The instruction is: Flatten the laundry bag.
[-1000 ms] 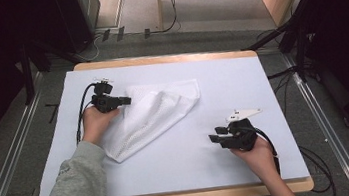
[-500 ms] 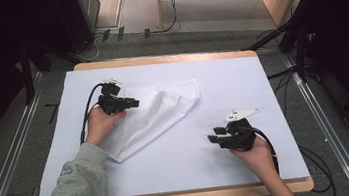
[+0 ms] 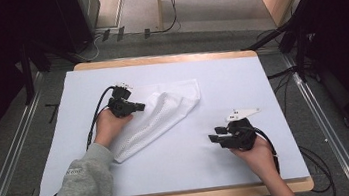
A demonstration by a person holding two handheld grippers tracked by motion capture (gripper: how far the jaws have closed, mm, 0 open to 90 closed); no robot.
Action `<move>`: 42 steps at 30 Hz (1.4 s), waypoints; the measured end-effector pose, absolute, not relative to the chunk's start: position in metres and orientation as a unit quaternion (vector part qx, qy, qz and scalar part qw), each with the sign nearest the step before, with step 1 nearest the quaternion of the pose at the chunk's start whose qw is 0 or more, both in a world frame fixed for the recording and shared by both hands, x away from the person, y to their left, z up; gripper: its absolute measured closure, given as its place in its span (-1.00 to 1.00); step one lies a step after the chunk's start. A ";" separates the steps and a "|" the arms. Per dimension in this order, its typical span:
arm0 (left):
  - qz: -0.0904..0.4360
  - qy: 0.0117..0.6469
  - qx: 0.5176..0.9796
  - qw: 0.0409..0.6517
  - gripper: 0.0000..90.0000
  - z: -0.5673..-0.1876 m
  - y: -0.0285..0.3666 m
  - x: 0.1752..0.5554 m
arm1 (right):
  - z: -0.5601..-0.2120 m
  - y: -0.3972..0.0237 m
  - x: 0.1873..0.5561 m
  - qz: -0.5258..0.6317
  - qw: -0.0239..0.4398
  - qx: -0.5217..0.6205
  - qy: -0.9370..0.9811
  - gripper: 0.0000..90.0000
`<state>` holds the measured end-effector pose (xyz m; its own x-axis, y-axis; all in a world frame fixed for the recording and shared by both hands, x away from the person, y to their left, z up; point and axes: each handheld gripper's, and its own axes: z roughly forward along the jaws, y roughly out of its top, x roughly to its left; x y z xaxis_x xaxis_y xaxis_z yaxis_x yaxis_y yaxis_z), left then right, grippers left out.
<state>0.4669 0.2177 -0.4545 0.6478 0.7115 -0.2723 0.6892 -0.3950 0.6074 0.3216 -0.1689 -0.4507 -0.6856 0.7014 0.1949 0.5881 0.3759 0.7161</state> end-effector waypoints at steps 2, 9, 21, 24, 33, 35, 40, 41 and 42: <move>0.010 0.414 0.832 0.369 1.00 -0.447 0.216 0.464 | -0.450 -0.170 0.321 0.399 0.071 0.391 0.826 0.32; 0.003 0.371 0.834 0.409 1.00 -0.409 0.201 0.440 | -0.451 -0.177 0.324 0.399 0.076 0.404 0.820 0.32; -0.013 0.306 0.849 0.430 1.00 -0.382 0.158 0.380 | -0.448 -0.187 0.334 0.404 0.086 0.422 0.807 0.32; -0.023 0.294 0.852 0.432 1.00 -0.380 0.148 0.364 | -0.448 -0.189 0.339 0.404 0.087 0.426 0.804 0.32; -0.048 0.280 0.862 0.420 0.90 -0.386 0.135 0.323 | -0.446 -0.181 0.352 0.408 0.088 0.416 0.808 0.32; -0.050 0.279 0.861 0.422 0.78 -0.382 0.137 0.318 | -0.445 -0.178 0.354 0.409 0.088 0.414 0.809 0.32; -0.023 0.300 0.853 0.426 0.57 -0.373 0.158 0.314 | -0.445 -0.172 0.359 0.409 0.083 0.409 0.812 0.33; -0.019 0.305 0.852 0.424 0.55 -0.373 0.162 0.316 | -0.445 -0.170 0.360 0.409 0.081 0.409 0.811 0.33; -0.013 0.313 0.851 0.422 0.54 -0.374 0.169 0.318 | -0.445 -0.170 0.361 0.409 0.082 0.408 0.812 0.33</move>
<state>0.3183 0.1688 -0.3741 0.8033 0.5221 -0.2866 0.5440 -0.4472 0.7100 0.3605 -0.1696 -0.4451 -0.6537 0.7295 0.2011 0.5957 0.3322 0.7313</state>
